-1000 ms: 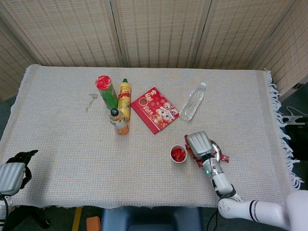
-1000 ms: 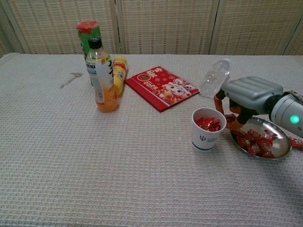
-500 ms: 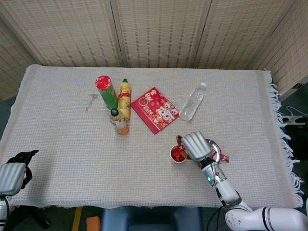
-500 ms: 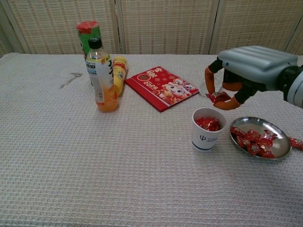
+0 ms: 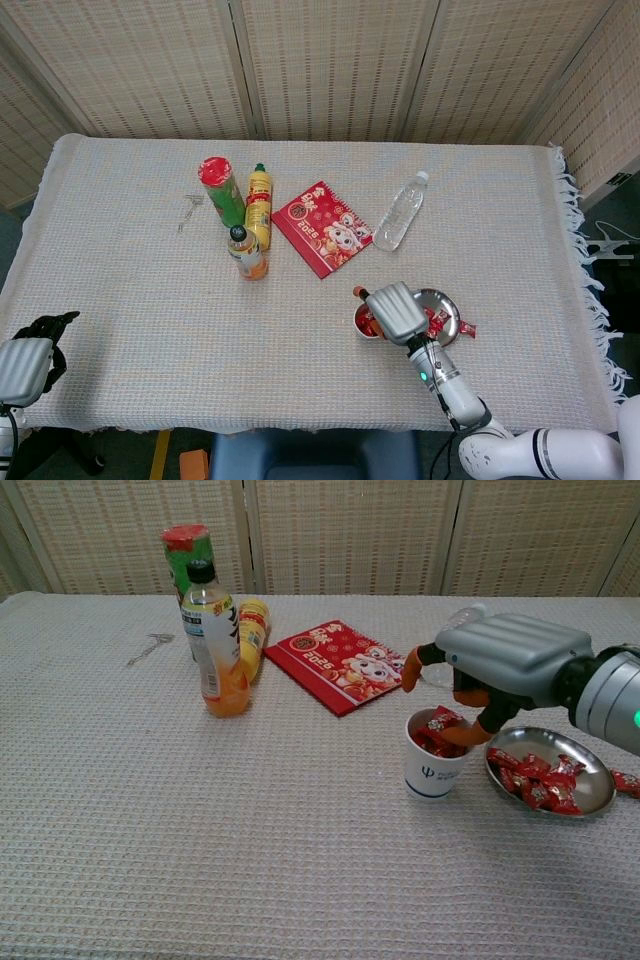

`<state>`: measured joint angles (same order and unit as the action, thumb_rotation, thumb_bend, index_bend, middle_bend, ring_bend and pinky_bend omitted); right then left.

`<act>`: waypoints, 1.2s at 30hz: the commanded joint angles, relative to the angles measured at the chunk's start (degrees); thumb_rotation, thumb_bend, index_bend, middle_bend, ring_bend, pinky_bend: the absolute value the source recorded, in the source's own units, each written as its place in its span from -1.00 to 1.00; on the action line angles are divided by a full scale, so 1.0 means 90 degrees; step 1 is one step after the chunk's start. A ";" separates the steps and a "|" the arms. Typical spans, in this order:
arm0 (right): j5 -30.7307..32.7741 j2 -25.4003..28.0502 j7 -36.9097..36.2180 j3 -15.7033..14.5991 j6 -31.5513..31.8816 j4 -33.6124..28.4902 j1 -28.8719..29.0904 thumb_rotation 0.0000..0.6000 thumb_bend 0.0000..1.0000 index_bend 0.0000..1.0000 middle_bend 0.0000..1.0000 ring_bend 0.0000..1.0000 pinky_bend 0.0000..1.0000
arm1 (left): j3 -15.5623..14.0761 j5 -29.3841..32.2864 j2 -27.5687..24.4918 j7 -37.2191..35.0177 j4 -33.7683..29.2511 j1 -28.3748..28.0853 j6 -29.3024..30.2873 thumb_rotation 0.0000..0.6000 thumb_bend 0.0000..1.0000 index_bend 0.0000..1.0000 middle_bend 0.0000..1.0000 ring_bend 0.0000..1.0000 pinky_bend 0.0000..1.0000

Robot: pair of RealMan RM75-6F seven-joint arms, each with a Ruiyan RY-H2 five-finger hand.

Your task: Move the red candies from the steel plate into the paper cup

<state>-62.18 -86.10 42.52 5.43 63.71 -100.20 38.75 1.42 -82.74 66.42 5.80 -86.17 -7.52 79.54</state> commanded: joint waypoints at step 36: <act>-0.0176 0.0617 -0.2374 -0.0837 -0.0301 0.2207 -0.1706 1.00 -0.57 -0.23 1.00 0.65 1.00 | -0.0038 -0.0001 0.0093 0.0232 -0.0020 -0.0035 -0.0075 1.00 0.92 -0.67 -0.53 -0.61 -0.29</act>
<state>-63.49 -80.25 21.48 -2.37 60.98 -80.59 23.51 1.08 -82.74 67.26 7.88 -86.34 -7.84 78.87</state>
